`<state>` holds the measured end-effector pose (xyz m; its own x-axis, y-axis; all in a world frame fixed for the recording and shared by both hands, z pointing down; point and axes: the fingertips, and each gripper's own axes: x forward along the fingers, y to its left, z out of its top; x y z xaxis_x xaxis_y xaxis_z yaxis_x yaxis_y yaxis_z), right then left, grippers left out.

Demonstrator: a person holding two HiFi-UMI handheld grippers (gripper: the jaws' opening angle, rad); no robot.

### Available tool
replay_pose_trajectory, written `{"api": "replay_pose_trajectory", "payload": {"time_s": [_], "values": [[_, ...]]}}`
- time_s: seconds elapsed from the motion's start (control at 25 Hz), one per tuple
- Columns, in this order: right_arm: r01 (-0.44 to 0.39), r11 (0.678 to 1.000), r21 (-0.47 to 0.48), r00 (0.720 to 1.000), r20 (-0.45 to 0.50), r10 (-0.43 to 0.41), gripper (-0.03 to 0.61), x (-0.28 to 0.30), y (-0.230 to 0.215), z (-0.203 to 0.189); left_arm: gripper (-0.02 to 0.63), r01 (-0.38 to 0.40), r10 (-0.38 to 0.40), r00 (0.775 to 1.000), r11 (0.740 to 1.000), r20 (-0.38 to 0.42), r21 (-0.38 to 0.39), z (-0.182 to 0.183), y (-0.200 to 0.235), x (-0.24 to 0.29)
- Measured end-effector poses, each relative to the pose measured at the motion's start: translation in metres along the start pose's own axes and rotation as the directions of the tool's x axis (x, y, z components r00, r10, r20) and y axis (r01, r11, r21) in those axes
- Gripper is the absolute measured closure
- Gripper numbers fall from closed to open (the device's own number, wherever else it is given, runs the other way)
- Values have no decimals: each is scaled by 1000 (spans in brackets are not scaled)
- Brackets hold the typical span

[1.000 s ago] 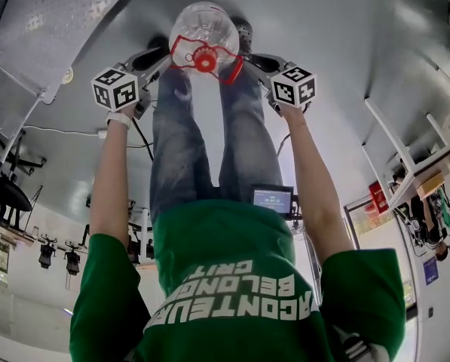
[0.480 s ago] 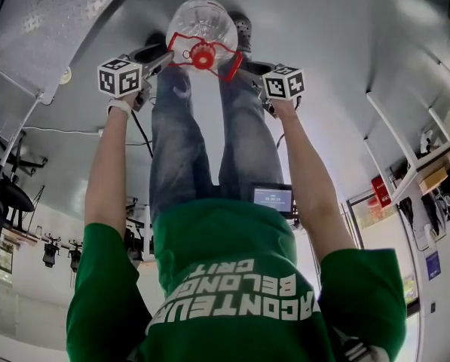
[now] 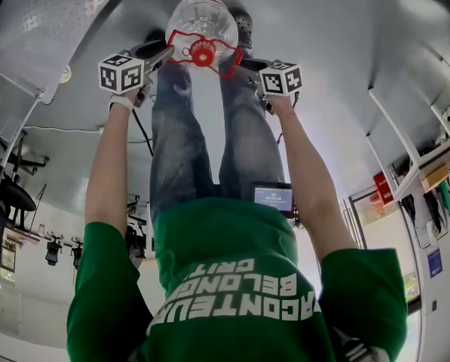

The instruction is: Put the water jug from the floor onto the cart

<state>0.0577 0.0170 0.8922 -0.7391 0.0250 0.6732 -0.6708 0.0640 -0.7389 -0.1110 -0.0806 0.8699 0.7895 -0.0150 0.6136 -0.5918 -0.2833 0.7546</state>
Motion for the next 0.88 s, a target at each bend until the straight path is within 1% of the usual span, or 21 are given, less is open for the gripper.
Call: {"api": "replay_pose_trajectory", "payload": {"time_s": [0.24,0.44,0.6,0.88], "values": [[0,1000,8,1000,-8,1,479,6,1,-1,494,5,-5,1000,1000,-20,1,-5,0,4],[3,1000,22,1000,-13,-2,479,9,-4,-3,492,-5,4,999,1000,-34,-10,-10,4,10],[0,999,47,1000,-15,1,479,10,-9,-7,494,-19,18,1000,1000,-26,-17,-11,7,13],[-4,998,55,1000,-15,4,479,15,-8,-5,497,-55,55,998,998,-9,10,-7,11,13]]}}
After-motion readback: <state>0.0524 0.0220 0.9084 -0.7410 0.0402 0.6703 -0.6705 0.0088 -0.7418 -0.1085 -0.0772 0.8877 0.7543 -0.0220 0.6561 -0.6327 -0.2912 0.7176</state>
